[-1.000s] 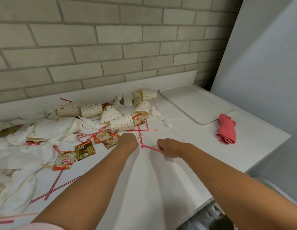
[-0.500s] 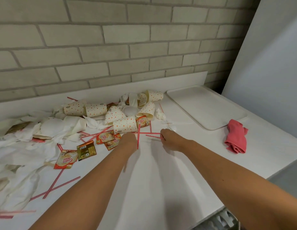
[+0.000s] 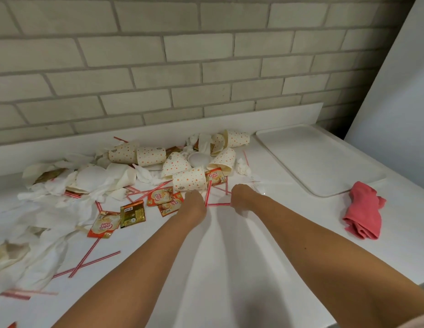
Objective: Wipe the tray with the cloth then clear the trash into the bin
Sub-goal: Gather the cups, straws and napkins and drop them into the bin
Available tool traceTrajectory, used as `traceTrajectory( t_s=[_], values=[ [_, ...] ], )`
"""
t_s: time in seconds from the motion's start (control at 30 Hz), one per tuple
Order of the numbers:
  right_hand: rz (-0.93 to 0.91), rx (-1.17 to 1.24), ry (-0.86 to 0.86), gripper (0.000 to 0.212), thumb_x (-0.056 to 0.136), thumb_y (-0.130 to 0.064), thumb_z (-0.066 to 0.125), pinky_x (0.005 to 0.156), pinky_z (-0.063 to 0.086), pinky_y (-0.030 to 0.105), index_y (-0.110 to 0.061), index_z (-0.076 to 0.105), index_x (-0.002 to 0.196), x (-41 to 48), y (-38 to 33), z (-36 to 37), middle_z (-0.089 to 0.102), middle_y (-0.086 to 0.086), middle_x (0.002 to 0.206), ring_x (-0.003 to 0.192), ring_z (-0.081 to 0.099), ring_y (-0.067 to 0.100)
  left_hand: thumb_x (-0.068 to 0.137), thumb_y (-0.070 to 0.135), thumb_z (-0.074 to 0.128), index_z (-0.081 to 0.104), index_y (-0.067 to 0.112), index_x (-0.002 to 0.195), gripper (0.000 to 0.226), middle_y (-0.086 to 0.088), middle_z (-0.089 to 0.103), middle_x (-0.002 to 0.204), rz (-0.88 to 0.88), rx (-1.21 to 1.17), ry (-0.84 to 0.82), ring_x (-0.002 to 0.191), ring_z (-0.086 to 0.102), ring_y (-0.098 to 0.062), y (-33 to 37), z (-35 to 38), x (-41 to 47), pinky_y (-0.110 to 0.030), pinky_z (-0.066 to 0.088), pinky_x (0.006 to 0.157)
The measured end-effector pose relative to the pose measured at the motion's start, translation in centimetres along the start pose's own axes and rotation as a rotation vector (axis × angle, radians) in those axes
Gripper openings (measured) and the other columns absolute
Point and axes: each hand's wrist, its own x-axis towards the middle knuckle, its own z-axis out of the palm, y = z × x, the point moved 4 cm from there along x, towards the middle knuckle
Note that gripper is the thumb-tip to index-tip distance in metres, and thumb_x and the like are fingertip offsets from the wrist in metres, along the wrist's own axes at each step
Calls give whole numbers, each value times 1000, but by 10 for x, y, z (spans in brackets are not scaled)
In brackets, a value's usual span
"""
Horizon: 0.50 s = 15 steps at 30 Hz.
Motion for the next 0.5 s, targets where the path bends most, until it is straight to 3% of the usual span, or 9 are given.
traceTrajectory(
  t_s=[0.07,0.1,0.17,0.33,0.4,0.47,0.5],
  values=[
    [24,-14,-76,11,87,-10,57,50,32,19,-3,64,92,1,2,-2,39,2,67,78,56,20,97,7,39,41,-1,128,32,-17,47,131,30,-11,16,116,52,-30,4,7,-1,-33,45,82],
    [9,-63,-88,11,85,-7,58,46,30,20,-5,57,74,-3,1,-5,40,2,63,63,50,17,98,13,39,43,0,125,30,-16,47,128,38,-10,24,114,53,-30,5,10,-2,-33,44,79],
    [-10,-128,-111,28,82,-5,59,46,30,21,-11,42,61,-8,3,-3,41,1,62,53,40,13,98,19,41,45,1,122,30,-15,48,127,30,-15,35,113,54,-30,7,12,-3,-33,45,81],
    [-27,-161,-157,27,81,-2,62,46,31,22,-7,44,61,-22,6,-1,43,2,61,54,43,16,95,7,39,47,1,122,29,-15,48,128,16,46,-14,115,53,-28,7,9,-1,-32,46,86],
    [-40,-163,-160,10,82,-2,63,48,32,22,-3,53,81,-31,4,-1,52,6,75,72,53,22,94,6,40,48,1,120,28,-15,49,126,26,43,-16,112,54,-28,7,11,-2,-31,46,84],
    [-25,-126,-150,24,82,0,63,51,36,24,-1,53,105,-38,3,1,56,11,96,89,58,26,94,5,40,49,0,118,26,-15,51,123,54,32,-7,110,55,-28,6,13,-6,-29,44,78],
    [-6,-110,-141,24,81,2,63,52,37,25,-1,52,103,-40,4,4,55,9,93,83,59,24,94,5,39,48,0,117,25,-15,51,123,77,25,-7,109,55,-28,6,13,-9,-29,42,76]
  ],
)
